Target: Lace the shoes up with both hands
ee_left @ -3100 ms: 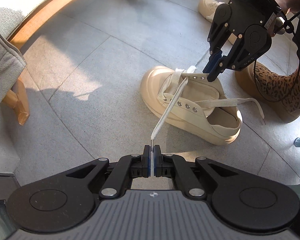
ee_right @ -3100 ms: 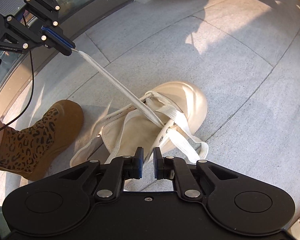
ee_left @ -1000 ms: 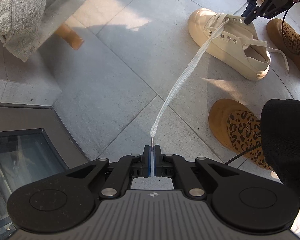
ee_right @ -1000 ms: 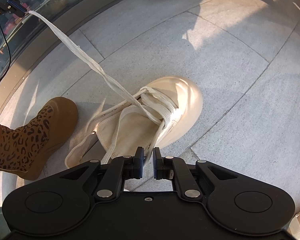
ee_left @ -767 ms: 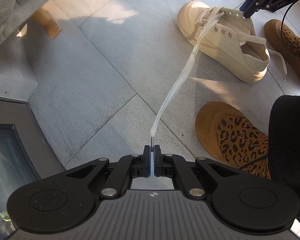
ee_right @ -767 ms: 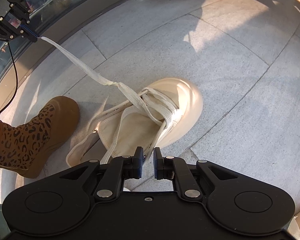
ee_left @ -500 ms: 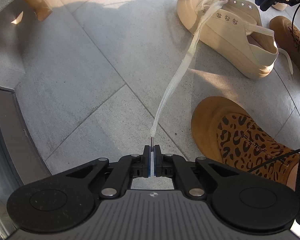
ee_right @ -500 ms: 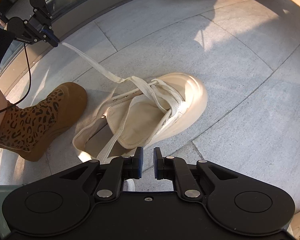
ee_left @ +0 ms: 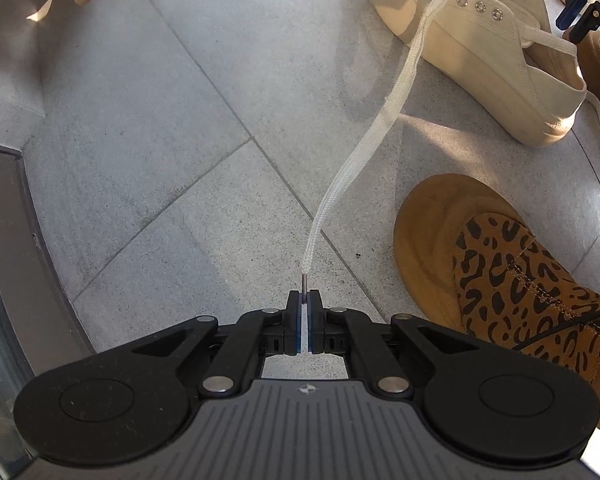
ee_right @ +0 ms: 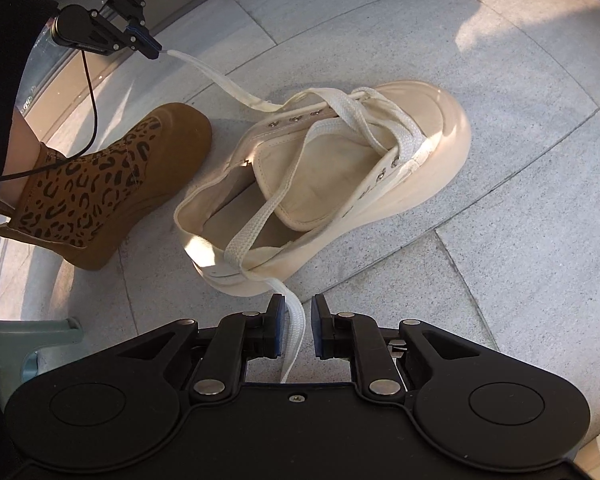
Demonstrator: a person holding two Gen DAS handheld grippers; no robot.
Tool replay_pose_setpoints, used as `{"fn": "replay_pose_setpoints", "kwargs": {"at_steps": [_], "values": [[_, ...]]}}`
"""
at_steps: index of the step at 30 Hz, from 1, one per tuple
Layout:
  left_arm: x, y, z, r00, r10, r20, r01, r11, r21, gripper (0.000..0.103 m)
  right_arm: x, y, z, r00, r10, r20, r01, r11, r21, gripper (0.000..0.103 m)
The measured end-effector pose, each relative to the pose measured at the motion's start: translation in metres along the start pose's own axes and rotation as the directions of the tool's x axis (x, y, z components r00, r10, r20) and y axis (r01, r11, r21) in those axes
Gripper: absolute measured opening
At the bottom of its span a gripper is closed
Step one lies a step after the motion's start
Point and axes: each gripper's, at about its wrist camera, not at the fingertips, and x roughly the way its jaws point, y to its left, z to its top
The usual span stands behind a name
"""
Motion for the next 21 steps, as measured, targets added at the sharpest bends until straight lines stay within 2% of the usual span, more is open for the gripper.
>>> {"fn": "replay_pose_setpoints", "kwargs": {"at_steps": [3,5,7,14,18,21], "values": [[-0.014,0.016,0.008,0.998,0.031,0.051,-0.028,0.998,-0.063,0.001,0.002,0.000,0.000,1.000,-0.009,-0.009,0.009,1.000,0.002,0.014],[-0.023,0.024,0.016,0.993,0.082,0.079,-0.076,0.994,-0.073,0.001,0.001,-0.001,0.000,1.000,-0.009,-0.006,0.009,1.000,0.005,0.014],[-0.026,0.033,0.029,0.984,0.155,0.089,-0.151,0.987,-0.051,0.001,0.002,-0.001,0.000,1.000,-0.010,-0.007,0.010,1.000,0.003,0.014],[-0.028,0.075,0.063,0.950,0.290,0.115,-0.285,0.957,-0.055,0.002,-0.002,0.002,0.004,1.000,-0.012,0.020,0.013,1.000,-0.011,0.014],[-0.033,0.088,0.071,0.937,0.330,0.119,-0.322,0.943,-0.084,0.002,-0.002,0.000,0.004,1.000,-0.019,0.014,0.019,1.000,-0.012,0.014],[-0.031,0.086,0.073,0.940,0.318,0.119,-0.313,0.948,-0.066,0.002,-0.002,0.000,0.005,1.000,-0.016,0.012,0.017,1.000,-0.015,0.014]]}}
